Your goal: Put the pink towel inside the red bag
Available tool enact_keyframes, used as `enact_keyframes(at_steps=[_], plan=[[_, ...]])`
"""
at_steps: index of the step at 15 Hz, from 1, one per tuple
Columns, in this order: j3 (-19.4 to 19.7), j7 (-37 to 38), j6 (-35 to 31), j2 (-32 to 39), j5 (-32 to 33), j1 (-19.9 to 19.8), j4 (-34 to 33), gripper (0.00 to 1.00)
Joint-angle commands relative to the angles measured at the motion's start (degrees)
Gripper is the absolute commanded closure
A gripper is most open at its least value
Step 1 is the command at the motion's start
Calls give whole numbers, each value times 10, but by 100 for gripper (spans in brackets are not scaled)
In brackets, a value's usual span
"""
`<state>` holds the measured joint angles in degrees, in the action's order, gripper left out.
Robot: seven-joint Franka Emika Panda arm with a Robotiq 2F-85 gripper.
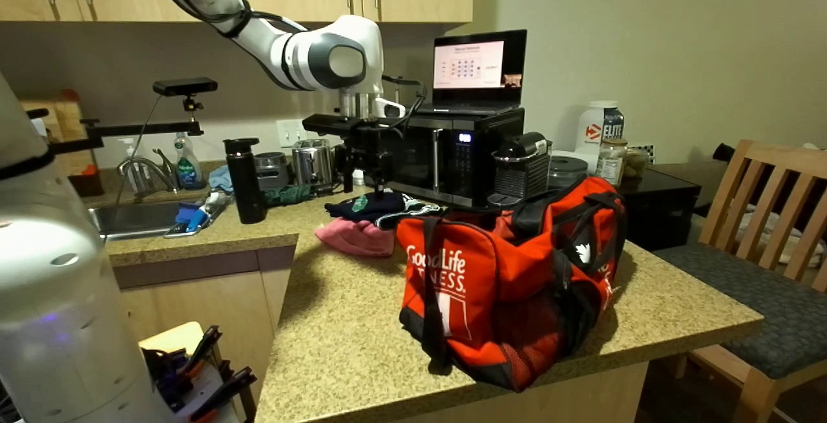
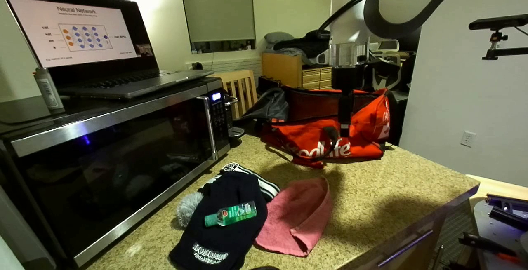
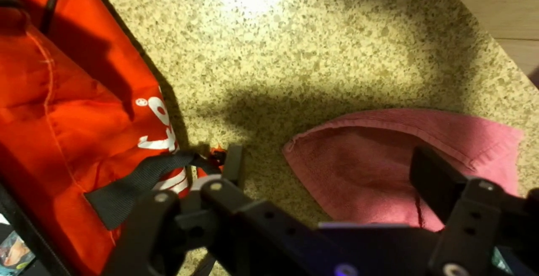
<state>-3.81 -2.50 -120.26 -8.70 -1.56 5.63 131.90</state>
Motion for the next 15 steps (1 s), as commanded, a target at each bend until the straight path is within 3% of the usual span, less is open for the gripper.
enact_keyframes(at_steps=[1, 7, 15], plan=[[-2, -1, 1, -2, 0, -3, -1, 0], [-4, 2, 1, 2, 3, -2, -2, 0], [-28, 8, -37, 97, -62, 22, -43, 0]])
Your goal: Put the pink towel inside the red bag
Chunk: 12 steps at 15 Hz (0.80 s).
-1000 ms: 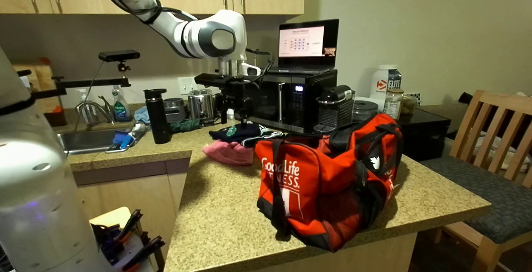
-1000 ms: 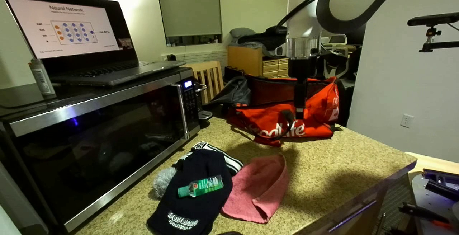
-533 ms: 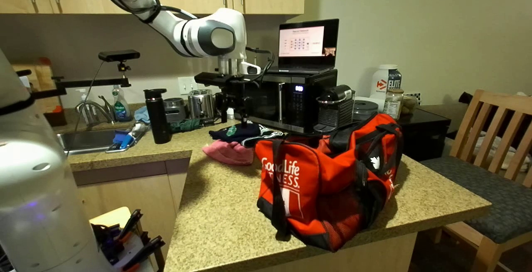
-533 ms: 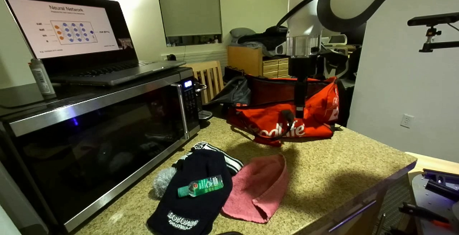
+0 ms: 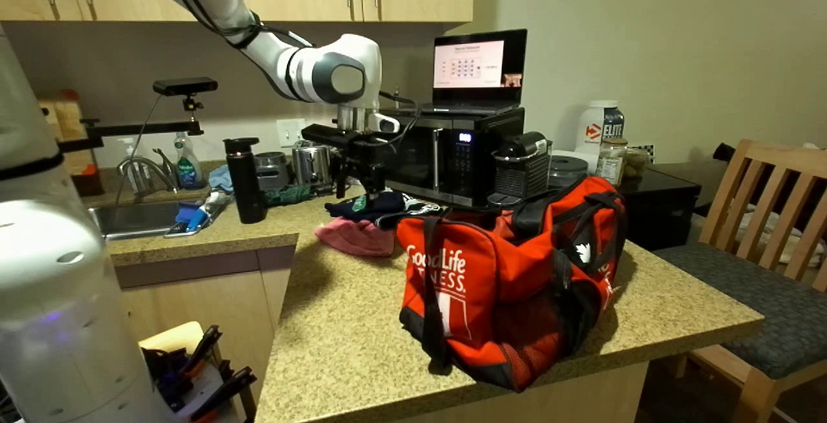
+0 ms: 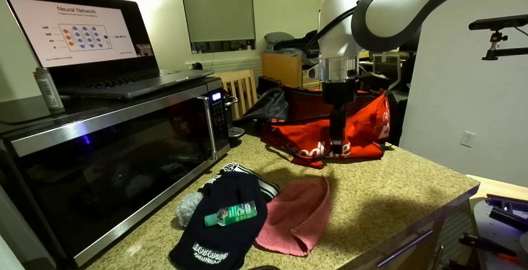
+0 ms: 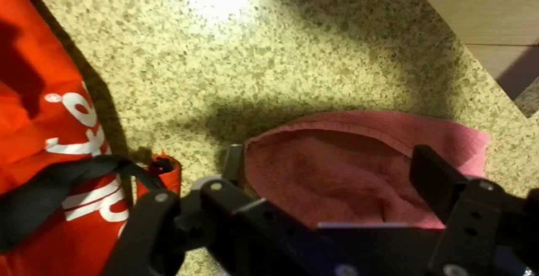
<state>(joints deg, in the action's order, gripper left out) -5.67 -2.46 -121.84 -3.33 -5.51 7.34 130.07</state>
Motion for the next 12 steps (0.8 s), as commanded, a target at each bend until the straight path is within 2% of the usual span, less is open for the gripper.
enact_keyframes(at_steps=[1, 12], plan=[[-12, 10, -27, 55, -25, 6, -32, 0], [-15, 14, -31, 142, -17, 2, -78, 0]])
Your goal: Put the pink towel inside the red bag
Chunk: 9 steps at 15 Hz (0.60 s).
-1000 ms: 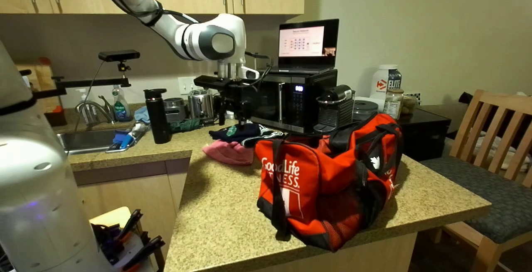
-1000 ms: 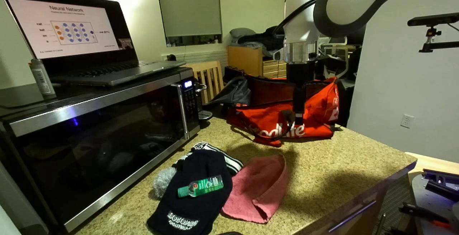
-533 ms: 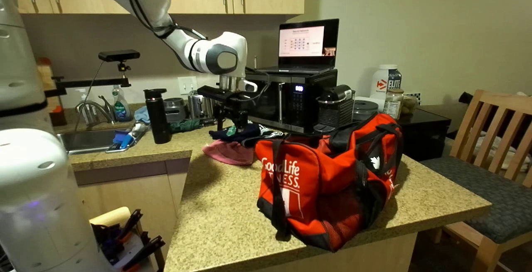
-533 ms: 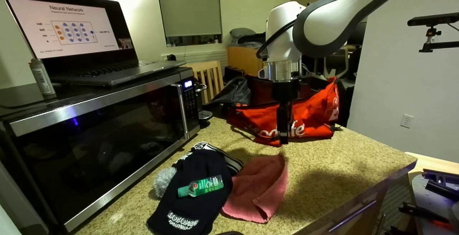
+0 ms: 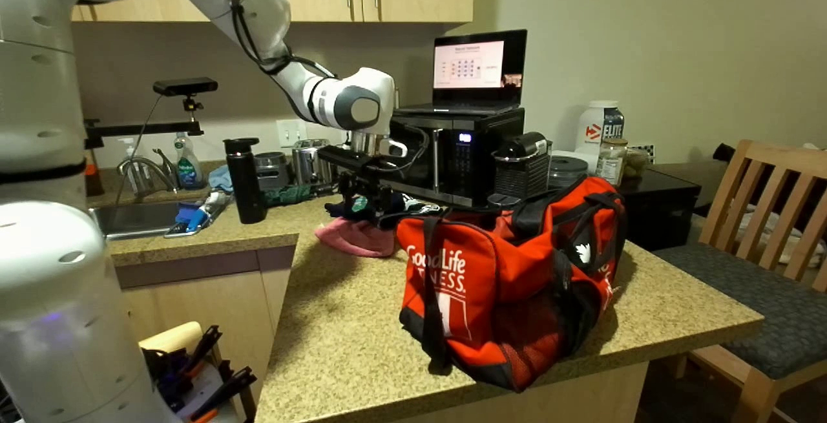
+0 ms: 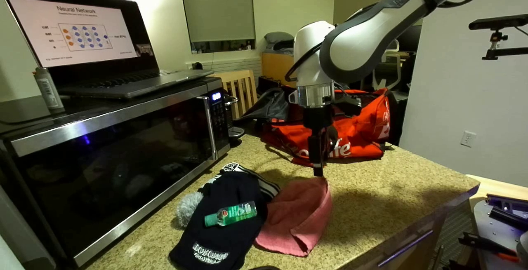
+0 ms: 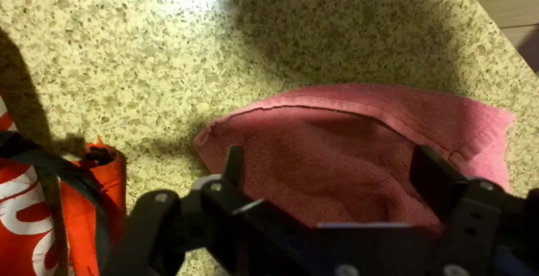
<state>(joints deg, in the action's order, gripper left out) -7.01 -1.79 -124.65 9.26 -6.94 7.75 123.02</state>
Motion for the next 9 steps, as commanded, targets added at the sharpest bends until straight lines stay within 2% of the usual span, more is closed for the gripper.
enact_keyframes(at_steps=[1, 9], plan=[[-1, 6, -1, 20, -1, -3, -8, 0], [-1, -25, -27, 51, 10, -5, -7, 0]])
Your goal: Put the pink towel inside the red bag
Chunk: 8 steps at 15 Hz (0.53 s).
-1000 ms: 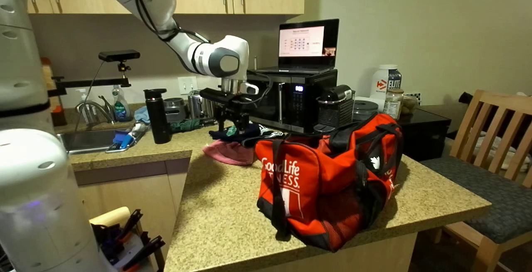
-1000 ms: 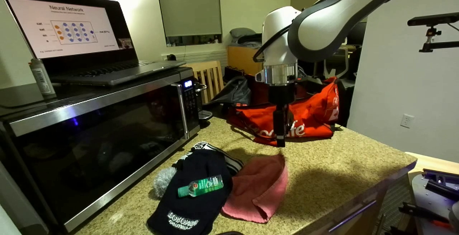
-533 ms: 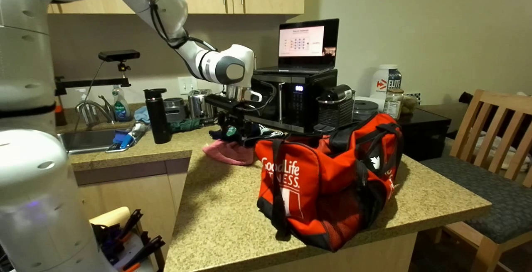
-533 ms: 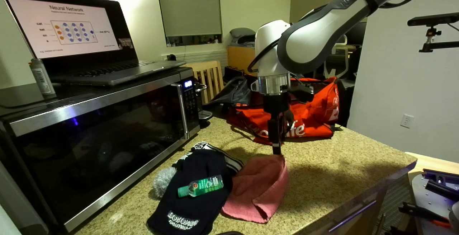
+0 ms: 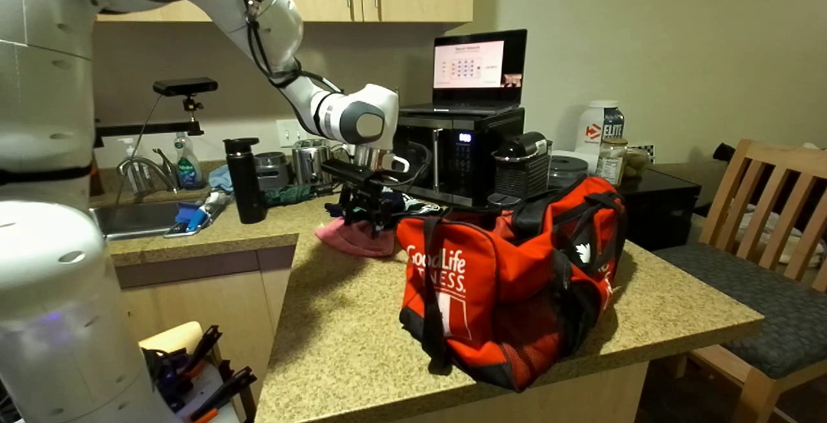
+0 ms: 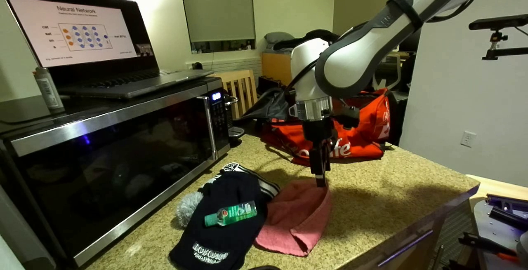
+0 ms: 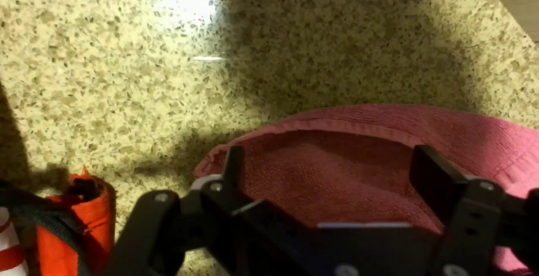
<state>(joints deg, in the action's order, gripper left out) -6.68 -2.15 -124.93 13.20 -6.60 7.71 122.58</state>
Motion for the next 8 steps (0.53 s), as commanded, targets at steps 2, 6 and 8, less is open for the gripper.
enact_keyframes(at_steps=[2, 6, 8], plan=[[-5, -30, -38, 18, 11, -4, -5, 0], [-8, -60, -63, 33, 16, -5, -7, 0], [-11, -76, -74, 40, 11, -7, -8, 0]])
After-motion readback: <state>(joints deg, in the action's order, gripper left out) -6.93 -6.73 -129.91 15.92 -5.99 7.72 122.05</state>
